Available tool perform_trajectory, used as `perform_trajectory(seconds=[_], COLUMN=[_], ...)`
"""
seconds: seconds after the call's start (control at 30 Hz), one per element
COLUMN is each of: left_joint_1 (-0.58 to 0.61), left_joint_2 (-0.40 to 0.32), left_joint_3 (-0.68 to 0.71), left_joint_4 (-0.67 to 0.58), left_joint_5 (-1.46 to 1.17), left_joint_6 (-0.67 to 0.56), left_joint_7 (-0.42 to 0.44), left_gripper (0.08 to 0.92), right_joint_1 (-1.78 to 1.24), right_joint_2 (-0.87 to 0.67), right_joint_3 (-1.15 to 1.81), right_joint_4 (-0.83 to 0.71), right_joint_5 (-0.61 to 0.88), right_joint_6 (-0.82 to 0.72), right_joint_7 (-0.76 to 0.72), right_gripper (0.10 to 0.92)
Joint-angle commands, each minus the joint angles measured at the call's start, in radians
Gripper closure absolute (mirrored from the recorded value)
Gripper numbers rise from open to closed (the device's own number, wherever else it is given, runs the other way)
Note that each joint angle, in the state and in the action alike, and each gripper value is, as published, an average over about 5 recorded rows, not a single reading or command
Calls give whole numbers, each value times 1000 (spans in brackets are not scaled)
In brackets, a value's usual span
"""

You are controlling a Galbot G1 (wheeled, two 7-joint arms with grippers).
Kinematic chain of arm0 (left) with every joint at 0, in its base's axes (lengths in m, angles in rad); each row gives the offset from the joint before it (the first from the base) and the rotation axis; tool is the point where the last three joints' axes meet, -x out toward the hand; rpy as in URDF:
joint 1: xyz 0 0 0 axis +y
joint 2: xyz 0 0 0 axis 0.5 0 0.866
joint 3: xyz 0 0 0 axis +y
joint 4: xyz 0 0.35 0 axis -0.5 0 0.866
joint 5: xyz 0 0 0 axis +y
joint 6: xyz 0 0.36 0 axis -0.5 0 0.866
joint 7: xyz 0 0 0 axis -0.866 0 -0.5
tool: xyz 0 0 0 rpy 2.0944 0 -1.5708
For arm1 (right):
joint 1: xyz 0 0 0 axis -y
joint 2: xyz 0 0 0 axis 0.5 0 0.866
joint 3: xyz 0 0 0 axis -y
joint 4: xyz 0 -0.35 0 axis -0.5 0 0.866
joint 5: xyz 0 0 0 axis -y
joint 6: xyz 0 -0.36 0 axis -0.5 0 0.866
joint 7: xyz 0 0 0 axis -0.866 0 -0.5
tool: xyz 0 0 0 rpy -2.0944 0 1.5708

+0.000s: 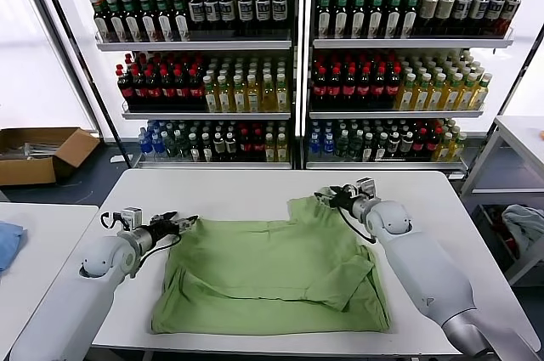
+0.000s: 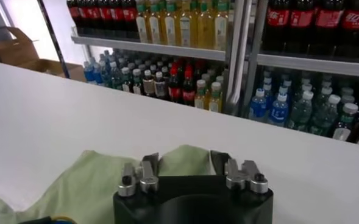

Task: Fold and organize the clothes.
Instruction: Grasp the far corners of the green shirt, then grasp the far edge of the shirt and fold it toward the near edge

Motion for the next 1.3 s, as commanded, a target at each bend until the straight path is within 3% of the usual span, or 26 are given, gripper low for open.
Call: perform_trajectory(seconds=[0.03,0.17,0.4,0.63,0.97,1.1,1.3], left_joint_1=[85,119,140,120,118,150,267], left_joint_2=[7,12,15,8,14,24,39], left_joint_3=[-3,-23,-36,-36,-38,-70,-149], left_joint_4=[-65,-94,-110,-99,-122,-198,-388], left_joint_5=[10,16,21,4,-9,-20,-33], left_joint_6=[17,18,16,1,-53,-83,-112], left_joint_7=[6,7,8,5,-6,-17,-35], left_gripper=[455,548,523,539,809,899,911], right_joint_1=[-15,-21,-28,-59,-115,-176,-294], right_joint_2=[5,6,11,-1,-21,-34,-61], right_joint_3=[-3,-1,2,16,55,105,215], right_joint_4=[5,9,18,68,183,282,481], right_joint_5=[-8,-12,-15,-12,8,25,47], right_joint_6=[0,0,0,-3,-9,-18,-45], right_joint_7=[4,4,7,13,29,43,69], right_gripper=[611,733,907,919,919,919,919])
